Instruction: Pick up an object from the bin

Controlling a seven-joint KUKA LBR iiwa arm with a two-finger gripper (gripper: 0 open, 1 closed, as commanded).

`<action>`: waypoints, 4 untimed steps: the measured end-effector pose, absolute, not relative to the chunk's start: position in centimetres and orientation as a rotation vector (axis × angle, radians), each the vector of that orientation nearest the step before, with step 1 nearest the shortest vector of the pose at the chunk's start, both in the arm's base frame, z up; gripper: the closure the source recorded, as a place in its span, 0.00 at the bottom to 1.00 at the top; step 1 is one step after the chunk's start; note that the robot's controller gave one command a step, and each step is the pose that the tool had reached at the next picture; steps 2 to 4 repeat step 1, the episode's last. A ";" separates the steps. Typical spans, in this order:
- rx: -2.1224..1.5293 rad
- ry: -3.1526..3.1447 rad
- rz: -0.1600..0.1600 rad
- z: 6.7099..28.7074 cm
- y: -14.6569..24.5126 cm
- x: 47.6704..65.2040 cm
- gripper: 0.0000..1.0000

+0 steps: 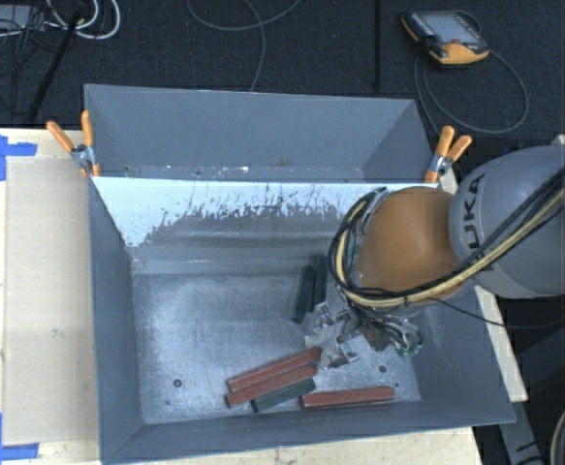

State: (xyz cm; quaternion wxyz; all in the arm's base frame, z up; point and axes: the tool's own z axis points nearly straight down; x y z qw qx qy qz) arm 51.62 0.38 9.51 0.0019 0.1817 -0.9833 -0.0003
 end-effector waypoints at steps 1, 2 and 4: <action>0.049 -3.146 0.001 22.0 -2.8 54.6 1.00; 0.049 -3.146 0.001 22.0 -2.8 54.6 1.00; 0.049 -3.146 0.001 22.0 -2.8 54.6 1.00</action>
Offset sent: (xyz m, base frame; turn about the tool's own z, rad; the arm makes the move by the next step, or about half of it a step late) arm 0.0000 0.0000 0.0000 0.0000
